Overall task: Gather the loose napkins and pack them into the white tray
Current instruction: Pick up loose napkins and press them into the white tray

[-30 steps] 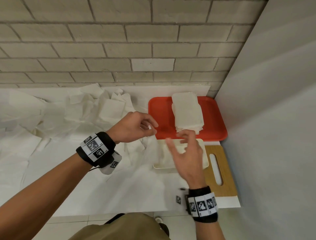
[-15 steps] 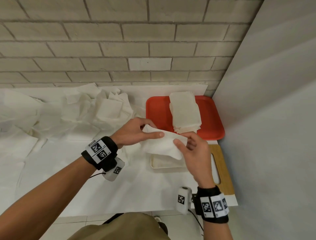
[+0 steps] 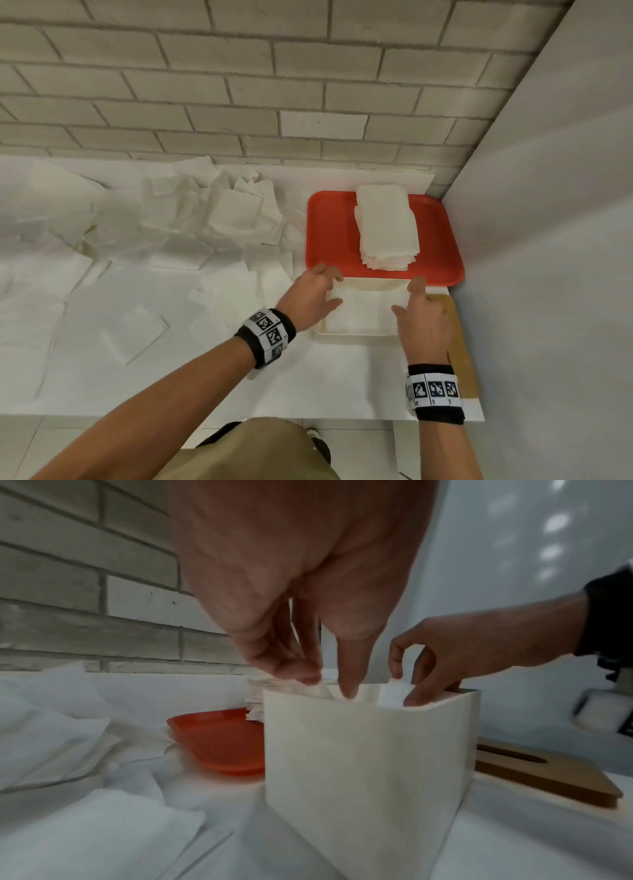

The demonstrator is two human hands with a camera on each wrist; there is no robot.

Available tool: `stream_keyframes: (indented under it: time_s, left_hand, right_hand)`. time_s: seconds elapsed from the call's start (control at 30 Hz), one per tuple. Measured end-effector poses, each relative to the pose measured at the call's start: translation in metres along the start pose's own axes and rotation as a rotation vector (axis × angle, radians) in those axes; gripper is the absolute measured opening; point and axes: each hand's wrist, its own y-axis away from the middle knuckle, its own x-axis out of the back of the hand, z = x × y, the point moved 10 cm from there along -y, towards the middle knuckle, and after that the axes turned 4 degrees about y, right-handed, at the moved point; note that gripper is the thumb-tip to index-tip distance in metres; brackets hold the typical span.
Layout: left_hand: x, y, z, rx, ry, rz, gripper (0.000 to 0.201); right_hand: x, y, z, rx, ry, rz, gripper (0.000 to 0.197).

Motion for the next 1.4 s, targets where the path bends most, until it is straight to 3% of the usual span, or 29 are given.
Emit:
stream_keyframes:
  time_s: [0.07, 0.13, 0.2, 0.27, 0.37, 0.43, 0.5, 0.6, 0.7, 0.83, 0.93, 1.07, 1.13, 1.23, 1.3, 1.4]
  left_hand:
    - [0.02, 0.008, -0.007, -0.054, 0.0, 0.116, 0.024]
    - [0.046, 0.017, -0.035, -0.017, -0.024, 0.196, 0.016]
    - [0.066, 0.024, -0.081, 0.068, -0.099, 0.166, 0.029]
    - [0.076, 0.03, -0.132, 0.156, -0.219, 0.011, 0.056]
    - [0.079, 0.037, -0.186, 0.138, -0.532, -0.298, 0.084]
    - [0.082, 0.04, -0.203, 0.135, -0.592, -0.416, 0.075]
    - [0.088, 0.039, -0.211, 0.131, -0.58, -0.433, 0.054]
    - [0.102, 0.034, -0.218, 0.094, -0.499, -0.367, 0.024]
    - [0.13, 0.036, -0.22, 0.094, -0.224, -0.226, 0.014]
    - [0.169, 0.05, -0.195, 0.025, 0.181, -0.085, 0.018]
    - [0.183, 0.059, -0.175, 0.004, 0.412, -0.001, 0.017]
    - [0.205, 0.063, -0.181, 0.107, 0.712, 0.272, 0.028]
    - [0.214, 0.068, -0.191, 0.165, 0.867, 0.418, 0.029]
    - [0.209, 0.082, -0.212, 0.266, 0.95, 0.556, 0.022]
    - [0.19, 0.094, -0.235, 0.383, 0.862, 0.564, 0.02]
    - [0.145, 0.114, -0.285, 0.585, 0.734, 0.487, 0.021]
  right_hand:
    - [0.01, 0.009, -0.01, -0.015, -0.047, 0.104, 0.059]
    - [0.033, 0.025, -0.032, 0.031, -0.18, 0.249, 0.045]
    - [0.046, 0.044, -0.075, 0.146, -0.344, 0.284, 0.029]
    - [0.034, 0.059, -0.129, 0.262, -0.462, 0.167, 0.018]
    - [-0.017, 0.066, -0.205, 0.378, -0.469, -0.082, 0.018]
    - [-0.057, 0.063, -0.241, 0.394, -0.425, -0.213, 0.027]
    - [-0.095, 0.056, -0.258, 0.339, -0.409, -0.341, 0.042]
    - [-0.137, 0.048, -0.267, 0.322, -0.304, -0.415, 0.061]
    - [-0.152, 0.04, -0.264, 0.3, -0.3, -0.373, 0.048]
    - [-0.137, 0.037, -0.261, 0.24, -0.641, -0.288, 0.052]
    - [-0.125, 0.041, -0.274, 0.215, -0.875, -0.319, 0.059]
    - [-0.133, 0.044, -0.3, 0.3, -0.505, -0.327, 0.068]
    - [-0.15, 0.042, -0.301, 0.235, -0.485, -0.389, 0.059]
    - [-0.146, 0.041, -0.298, 0.162, -0.71, -0.328, 0.032]
    - [-0.138, 0.045, -0.299, 0.07, -1.02, -0.356, 0.018]
    - [-0.152, 0.058, -0.312, -0.14, -1.389, -0.622, 0.043]
